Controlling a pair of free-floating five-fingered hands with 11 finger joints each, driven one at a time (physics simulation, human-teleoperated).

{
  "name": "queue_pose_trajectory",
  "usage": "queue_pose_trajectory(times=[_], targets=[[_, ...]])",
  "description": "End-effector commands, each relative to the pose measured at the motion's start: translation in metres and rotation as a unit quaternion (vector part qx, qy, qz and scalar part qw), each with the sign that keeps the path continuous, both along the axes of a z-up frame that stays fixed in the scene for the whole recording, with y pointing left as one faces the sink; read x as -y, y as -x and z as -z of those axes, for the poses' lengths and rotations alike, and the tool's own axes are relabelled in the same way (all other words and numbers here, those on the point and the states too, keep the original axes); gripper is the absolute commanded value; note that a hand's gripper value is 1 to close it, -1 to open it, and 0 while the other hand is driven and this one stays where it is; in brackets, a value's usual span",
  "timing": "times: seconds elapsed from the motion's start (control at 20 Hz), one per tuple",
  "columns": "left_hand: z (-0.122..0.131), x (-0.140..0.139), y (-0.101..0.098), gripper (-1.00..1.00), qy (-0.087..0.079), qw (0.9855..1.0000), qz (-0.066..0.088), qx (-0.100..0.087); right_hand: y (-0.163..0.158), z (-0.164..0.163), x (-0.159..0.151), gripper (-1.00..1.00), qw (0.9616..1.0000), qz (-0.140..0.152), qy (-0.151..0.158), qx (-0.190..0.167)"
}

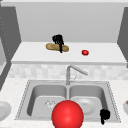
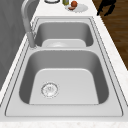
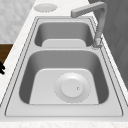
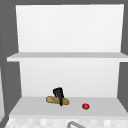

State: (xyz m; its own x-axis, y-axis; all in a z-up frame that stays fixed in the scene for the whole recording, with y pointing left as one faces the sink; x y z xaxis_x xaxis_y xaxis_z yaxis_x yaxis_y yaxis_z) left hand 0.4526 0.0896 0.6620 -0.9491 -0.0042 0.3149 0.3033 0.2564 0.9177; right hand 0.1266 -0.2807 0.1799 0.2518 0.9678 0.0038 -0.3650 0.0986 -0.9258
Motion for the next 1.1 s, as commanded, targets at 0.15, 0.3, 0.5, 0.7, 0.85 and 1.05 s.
queue_pose_trajectory(times=[0.15,0.3,0.5,0.7,0.85,1.05], targets=[[0.038,0.013,-0.031,1.0,0.023,0.9987,-0.017,0.042,0.0,0.0,0.0,0.0,1.0,0.0,0.0,0.0],[0.05,0.017,-0.047,1.0,0.006,0.9986,-0.021,0.048,0.0,0.0,0.0,0.0,1.0,0.0,0.0,0.0],[0.067,0.014,-0.066,1.0,0.01,0.9989,-0.009,0.045,0.0,0.0,0.0,0.0,1.0,0.0,0.0,0.0],[0.073,0.003,-0.075,1.0,0.028,0.9983,0.042,0.03,0.0,0.0,0.0,0.0,1.0,0.0,0.0,0.0],[0.077,-0.006,-0.077,1.0,0.043,0.9944,0.093,0.026,0.0,0.0,0.0,0.0,1.0,0.0,0.0,0.0],[0.087,-0.016,-0.064,1.0,0.083,0.9895,0.114,0.031,0.0,0.0,0.0,0.0,1.0,0.0,0.0,0.0]])
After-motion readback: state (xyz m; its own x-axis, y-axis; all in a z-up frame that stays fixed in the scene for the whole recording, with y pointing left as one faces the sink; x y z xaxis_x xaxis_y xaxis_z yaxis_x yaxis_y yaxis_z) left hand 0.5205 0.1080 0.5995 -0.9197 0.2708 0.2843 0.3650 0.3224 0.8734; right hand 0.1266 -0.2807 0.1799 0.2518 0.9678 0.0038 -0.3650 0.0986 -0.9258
